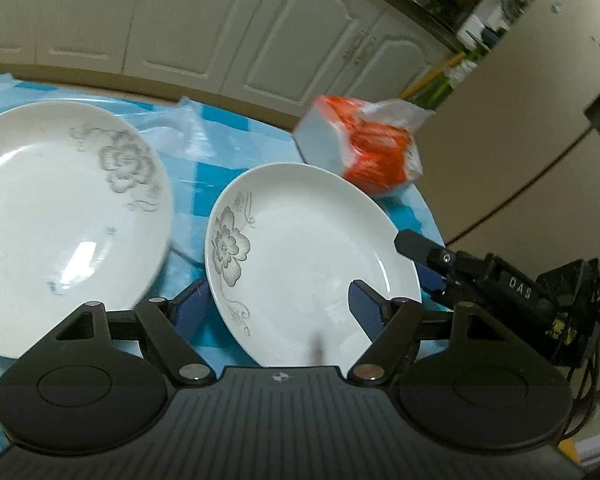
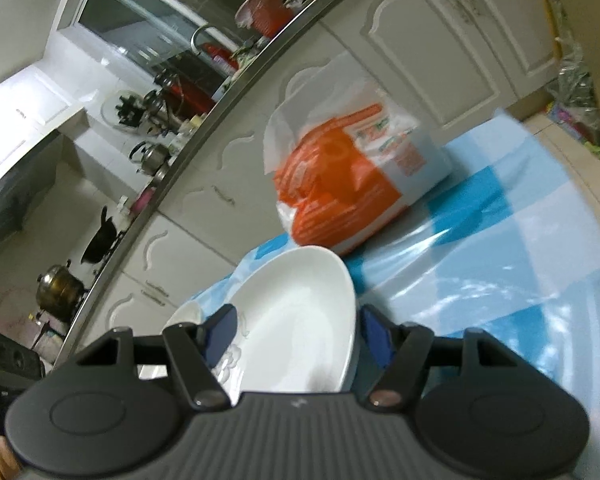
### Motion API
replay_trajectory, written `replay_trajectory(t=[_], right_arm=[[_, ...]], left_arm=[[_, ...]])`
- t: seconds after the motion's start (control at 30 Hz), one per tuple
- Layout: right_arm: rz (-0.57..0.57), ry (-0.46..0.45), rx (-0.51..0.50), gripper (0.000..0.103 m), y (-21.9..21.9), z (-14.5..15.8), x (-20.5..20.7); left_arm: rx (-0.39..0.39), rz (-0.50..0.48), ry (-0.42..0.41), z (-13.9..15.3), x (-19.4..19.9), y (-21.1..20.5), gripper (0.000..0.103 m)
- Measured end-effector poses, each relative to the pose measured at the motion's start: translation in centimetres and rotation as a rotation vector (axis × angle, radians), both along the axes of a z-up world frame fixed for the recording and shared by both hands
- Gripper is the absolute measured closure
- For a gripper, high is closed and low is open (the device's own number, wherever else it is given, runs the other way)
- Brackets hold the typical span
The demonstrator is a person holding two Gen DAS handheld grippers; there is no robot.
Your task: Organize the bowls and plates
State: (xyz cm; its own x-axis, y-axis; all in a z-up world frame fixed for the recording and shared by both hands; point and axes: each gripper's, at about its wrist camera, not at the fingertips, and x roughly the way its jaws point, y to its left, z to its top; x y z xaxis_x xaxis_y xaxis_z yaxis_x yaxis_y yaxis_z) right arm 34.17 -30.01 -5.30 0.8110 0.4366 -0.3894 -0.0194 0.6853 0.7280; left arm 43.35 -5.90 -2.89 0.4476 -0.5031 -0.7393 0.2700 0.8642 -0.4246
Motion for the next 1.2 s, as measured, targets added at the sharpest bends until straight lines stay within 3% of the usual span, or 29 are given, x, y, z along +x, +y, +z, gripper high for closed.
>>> replay_trajectory(t=[0.07,0.23,0.3,0.47,0.67,1.2], right_arm=[[-0.015,-0.002,-0.002,0.035,-0.5,0.0,-0.5],[-0.022,-0.003,-0.019,0.042,-0.7,-0.4,-0.8],[-0.021,0.002,-0.037,0.049,-0.5,-0.5,-0.6],[-0.004,0.013,-0.089,0.055,0.2,-1.0,-0.3],[-0.025,0.009,-0.146,0.055,1.0,-0.5,-0.6],[-0.143,-0.106,-0.185,0.055,0.3,3.6,-4.0]], left_arm=[[-0.001,-0.009,0.004,-0.1,0.2,-0.5,0.015],[0.049,-0.014,-0.004,-0.2,0.7,-1.2,0.032],[0.09,-0.011,0.005,-0.7,1.0,-1.5,0.046],[0.134,-0.014,0.013,-2.0,1.1,-2.2,0.063],[0.147,0.012,-0.014,-2.1,0.6,-2.5,0.069],[0.025,0.016,-0.108,2.5,-2.0,-3.6,0.067]])
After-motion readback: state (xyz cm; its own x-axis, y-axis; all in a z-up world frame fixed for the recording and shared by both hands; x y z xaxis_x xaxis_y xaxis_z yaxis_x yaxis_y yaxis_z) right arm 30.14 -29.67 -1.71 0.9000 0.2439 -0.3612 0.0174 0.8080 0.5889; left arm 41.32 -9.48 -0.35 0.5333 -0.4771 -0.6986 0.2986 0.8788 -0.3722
